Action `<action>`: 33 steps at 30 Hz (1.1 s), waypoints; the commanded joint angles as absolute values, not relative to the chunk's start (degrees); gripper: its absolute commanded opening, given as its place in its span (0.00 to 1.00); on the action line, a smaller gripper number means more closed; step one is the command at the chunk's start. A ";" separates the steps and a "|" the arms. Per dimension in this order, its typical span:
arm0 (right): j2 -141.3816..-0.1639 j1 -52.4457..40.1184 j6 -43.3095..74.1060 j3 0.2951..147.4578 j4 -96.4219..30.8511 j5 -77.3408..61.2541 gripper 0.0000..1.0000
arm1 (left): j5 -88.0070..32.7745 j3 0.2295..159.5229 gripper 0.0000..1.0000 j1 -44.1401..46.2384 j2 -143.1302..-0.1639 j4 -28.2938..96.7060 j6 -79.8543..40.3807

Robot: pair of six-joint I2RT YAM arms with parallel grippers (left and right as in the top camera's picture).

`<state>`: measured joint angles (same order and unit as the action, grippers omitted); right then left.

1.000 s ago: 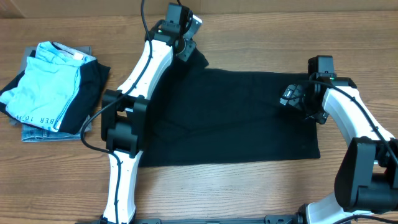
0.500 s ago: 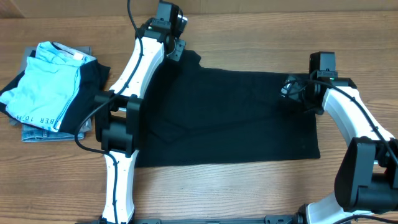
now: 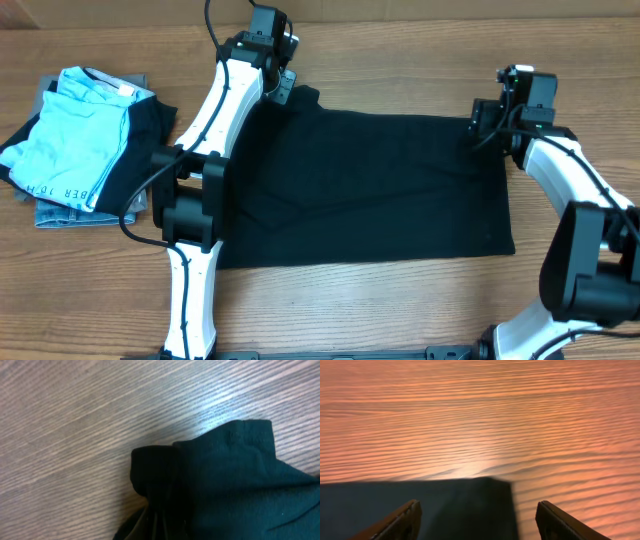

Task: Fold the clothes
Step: 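Grasp the shirt's upper right corner with the right gripper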

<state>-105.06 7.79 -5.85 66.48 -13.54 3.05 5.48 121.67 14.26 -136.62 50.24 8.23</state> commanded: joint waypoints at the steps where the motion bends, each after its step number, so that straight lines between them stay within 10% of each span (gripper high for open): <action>1: -108.07 10.31 -11.14 66.50 -9.82 1.43 0.79 | 6.17 122.85 0.04 14.11 -135.06 51.24 7.01; 16: -119.46 10.90 -15.03 66.50 -3.09 -5.74 0.77 | 6.20 122.85 0.04 13.67 -135.06 52.58 7.01; 19: -119.57 10.90 -15.03 66.50 -3.09 -5.74 0.66 | 6.17 122.85 0.04 13.47 -135.06 52.56 7.01; 20: -119.57 10.90 -15.00 66.52 -3.03 -5.76 0.52 | 6.20 122.85 0.04 13.39 -135.06 52.60 7.01; 21: -119.57 10.90 -14.66 66.65 -3.07 -5.91 0.18 | 6.17 122.85 0.04 13.32 -135.06 52.64 7.01; 23: -119.55 10.90 -13.15 67.24 -3.25 -6.20 0.04 | 6.17 122.85 0.04 13.17 -135.06 52.64 7.01; 33: -116.20 10.90 -11.99 74.43 -10.31 -7.86 0.04 | 6.04 125.19 0.04 10.85 -133.88 54.92 7.03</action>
